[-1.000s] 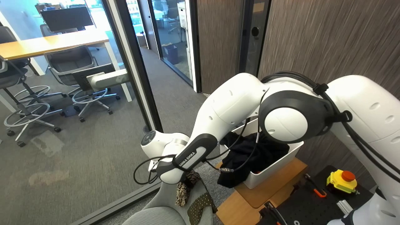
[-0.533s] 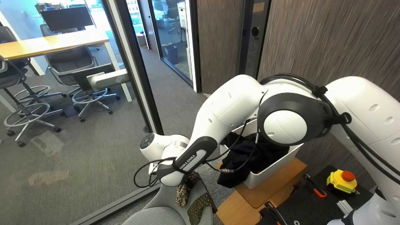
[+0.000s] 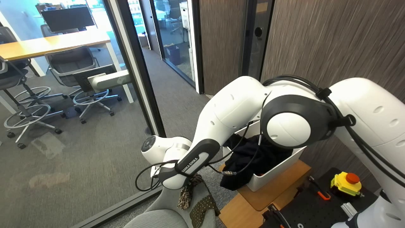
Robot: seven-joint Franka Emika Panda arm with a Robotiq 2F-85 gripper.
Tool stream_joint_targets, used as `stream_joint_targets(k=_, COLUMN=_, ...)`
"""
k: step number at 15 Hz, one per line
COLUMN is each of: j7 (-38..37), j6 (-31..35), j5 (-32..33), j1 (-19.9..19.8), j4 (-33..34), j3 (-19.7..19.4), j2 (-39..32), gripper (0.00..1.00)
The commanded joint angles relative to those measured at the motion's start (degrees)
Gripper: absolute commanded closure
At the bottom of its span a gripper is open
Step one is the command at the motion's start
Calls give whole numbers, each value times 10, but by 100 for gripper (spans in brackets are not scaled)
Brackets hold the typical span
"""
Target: Pick up the animal print cloth from the chair and put it in the box
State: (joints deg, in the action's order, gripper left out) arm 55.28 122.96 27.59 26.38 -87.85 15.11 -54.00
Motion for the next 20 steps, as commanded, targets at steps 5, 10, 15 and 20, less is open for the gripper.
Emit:
stream_joint_targets(k=5, j7=10, j6=-18, j5=10, j1=5, j4=21, j3=-12, j2=-13, gripper=96)
stream_joint_targets(k=10, j7=7, j6=-44, j5=19, j1=6, j4=26, j3=-27, j2=-6, gripper=96)
stream_joint_targets(k=15, j7=-2, j6=-97, j5=32, j1=1, j4=8, j3=-52, j2=27, gripper=96)
stream_joint_targets(k=20, j7=-23, j6=-156, j5=36, j1=-19, j4=-23, j3=-72, j2=78, gripper=96)
